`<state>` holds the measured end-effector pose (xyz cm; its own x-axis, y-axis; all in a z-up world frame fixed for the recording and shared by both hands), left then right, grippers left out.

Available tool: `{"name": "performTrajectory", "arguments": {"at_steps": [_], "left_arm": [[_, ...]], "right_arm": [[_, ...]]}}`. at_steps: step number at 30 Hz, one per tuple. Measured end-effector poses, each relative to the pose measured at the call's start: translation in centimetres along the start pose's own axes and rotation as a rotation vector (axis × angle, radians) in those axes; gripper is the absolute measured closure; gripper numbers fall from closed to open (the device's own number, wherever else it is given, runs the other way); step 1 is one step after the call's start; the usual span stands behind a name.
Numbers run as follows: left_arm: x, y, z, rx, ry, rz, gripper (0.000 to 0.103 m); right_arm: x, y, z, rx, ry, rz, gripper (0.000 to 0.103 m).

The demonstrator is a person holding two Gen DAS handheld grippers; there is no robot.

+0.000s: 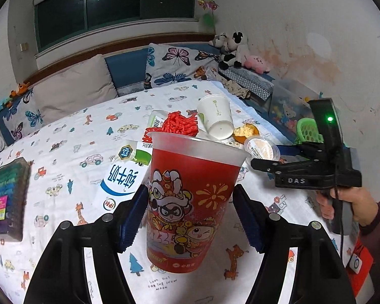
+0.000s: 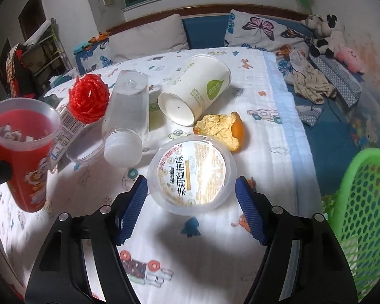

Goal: Collect trash
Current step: 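Grasp the round yogurt cup with the right tool while the left tool holds the red cup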

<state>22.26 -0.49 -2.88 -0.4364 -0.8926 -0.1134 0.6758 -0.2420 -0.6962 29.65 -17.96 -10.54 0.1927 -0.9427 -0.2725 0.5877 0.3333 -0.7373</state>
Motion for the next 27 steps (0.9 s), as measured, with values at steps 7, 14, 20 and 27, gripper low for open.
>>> {"name": "performTrajectory", "arguments": {"at_steps": [7, 14, 20, 27], "left_arm": [[0.2, 0.1, -0.1, -0.002, 0.0, -0.001, 0.037], [1.0, 0.2, 0.6, 0.012, 0.011, -0.014, 0.037], [2.7, 0.2, 1.4, 0.023, 0.03, -0.032, 0.037], [5.5, 0.3, 3.1, 0.041, 0.07, -0.064, 0.037]], "right_arm": [[-0.2, -0.3, -0.2, 0.008, -0.007, -0.002, 0.038], [0.7, -2.6, -0.5, 0.037, 0.029, 0.011, 0.038], [2.2, -5.3, -1.3, 0.067, 0.059, 0.003, 0.038], [4.8, -8.5, -2.3, 0.109, 0.107, -0.027, 0.038]]}}
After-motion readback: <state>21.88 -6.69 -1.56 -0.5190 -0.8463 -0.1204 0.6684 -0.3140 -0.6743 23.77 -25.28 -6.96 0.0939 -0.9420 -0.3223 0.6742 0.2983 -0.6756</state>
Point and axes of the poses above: each gripper's, at about its wrist camera, not at the fingertips, and y roughly the way its jaws point, x to its right, z to its top, the point moved 7 cm from there along y, roughly the way its jaws point, and after that the axes turned 11 degrees about y, right-handed, at the moved point
